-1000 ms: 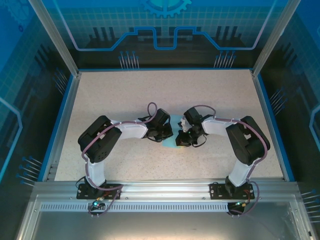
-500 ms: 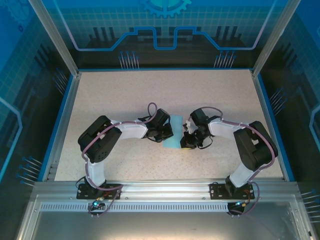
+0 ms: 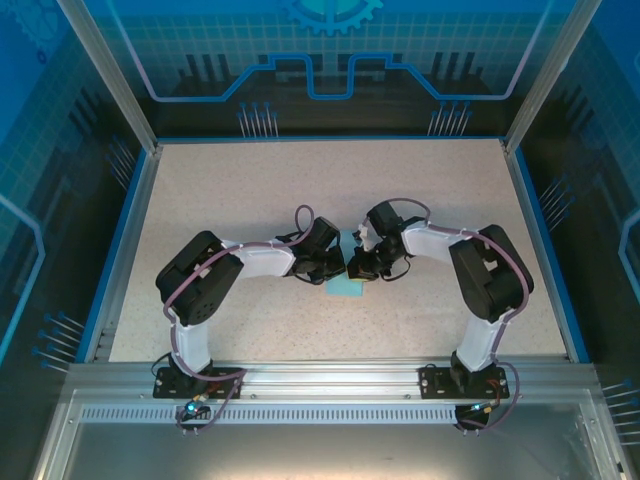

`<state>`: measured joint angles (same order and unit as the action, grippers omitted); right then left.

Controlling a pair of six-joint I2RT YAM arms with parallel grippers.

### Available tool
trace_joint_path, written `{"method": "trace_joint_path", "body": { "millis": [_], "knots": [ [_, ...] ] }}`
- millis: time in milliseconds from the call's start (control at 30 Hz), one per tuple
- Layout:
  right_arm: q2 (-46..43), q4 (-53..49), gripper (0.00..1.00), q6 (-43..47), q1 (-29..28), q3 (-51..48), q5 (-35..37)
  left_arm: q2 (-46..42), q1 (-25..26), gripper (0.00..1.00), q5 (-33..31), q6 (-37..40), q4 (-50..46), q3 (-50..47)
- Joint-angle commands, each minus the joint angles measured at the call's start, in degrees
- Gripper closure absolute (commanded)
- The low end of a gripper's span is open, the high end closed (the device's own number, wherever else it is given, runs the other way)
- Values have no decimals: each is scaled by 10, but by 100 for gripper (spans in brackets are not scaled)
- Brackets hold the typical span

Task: Fold a paper plane with a square sheet of paper (pick it up from the middle)

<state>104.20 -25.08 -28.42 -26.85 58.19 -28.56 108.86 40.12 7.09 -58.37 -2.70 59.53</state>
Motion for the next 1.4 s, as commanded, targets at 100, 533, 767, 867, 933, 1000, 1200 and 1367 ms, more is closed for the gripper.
{"method": "trace_joint_path", "body": {
  "millis": [100, 533, 767, 867, 933, 1000, 1200, 1367],
  "knots": [
    [26, -14, 92, 9, -4, -16, 17, 14, -4, 99, -15, 1, -57, -17],
    [-13, -78, 91, 55, 1, -75, 13, 19, -6, 99, -18, -2, -56, -15],
    [-43, -97, 90, 55, 4, -108, 23, 19, -5, 99, -16, 1, -57, -13],
    [-70, -91, 91, 50, 5, -99, 18, 17, -5, 99, -14, 4, -57, -11],
    [-89, -81, 90, 42, 6, -87, 15, 16, -6, 99, -13, 7, -57, -11],
    [-99, -61, 90, 30, 7, -82, 11, 13, -5, 99, -12, 8, -54, -12],
    [-50, -17, 90, 10, 7, -29, 4, 10, -5, 99, -7, 11, -51, -11],
    [-8, -15, 91, 16, 12, -3, 26, 7, -5, 98, -3, 13, -48, -10]
  ]
}}
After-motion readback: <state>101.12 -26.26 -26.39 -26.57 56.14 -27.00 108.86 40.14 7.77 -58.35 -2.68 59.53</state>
